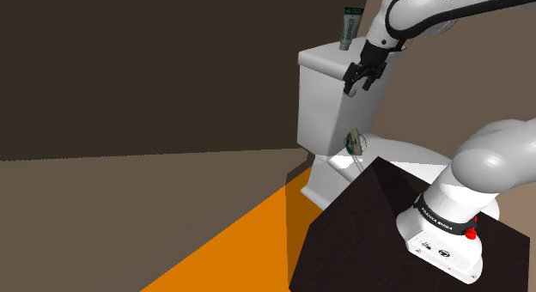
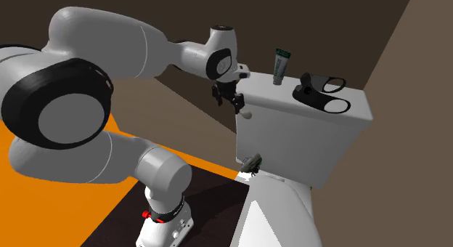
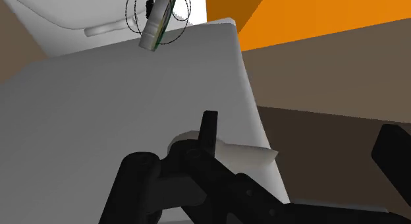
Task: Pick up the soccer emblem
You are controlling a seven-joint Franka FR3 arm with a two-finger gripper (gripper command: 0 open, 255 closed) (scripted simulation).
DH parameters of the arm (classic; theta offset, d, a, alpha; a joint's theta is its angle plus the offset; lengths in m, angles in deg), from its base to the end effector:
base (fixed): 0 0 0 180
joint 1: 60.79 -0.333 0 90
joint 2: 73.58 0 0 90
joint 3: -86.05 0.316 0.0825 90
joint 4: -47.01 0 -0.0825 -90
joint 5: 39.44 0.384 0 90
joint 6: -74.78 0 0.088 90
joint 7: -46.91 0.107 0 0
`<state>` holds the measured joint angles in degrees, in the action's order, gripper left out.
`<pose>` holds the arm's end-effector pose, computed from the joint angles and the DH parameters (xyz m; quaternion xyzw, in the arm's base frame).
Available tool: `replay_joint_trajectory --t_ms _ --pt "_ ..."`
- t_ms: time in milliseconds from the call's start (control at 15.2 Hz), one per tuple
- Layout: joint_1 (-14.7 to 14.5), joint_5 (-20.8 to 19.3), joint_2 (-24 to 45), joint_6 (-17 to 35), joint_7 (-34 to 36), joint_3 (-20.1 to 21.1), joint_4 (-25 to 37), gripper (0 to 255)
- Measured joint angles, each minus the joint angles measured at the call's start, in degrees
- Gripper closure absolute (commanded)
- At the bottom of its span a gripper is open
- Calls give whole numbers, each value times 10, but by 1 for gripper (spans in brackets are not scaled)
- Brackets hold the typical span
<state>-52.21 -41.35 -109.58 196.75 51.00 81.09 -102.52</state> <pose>0.3583 -0.0885 0.4657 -0.9876 0.1388 -0.0734 0.0052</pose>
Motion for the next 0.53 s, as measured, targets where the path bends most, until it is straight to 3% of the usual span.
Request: replay_joint_trajectory --t_ms 528 --pt "44 -11 115 147 3 -47 -40 0"
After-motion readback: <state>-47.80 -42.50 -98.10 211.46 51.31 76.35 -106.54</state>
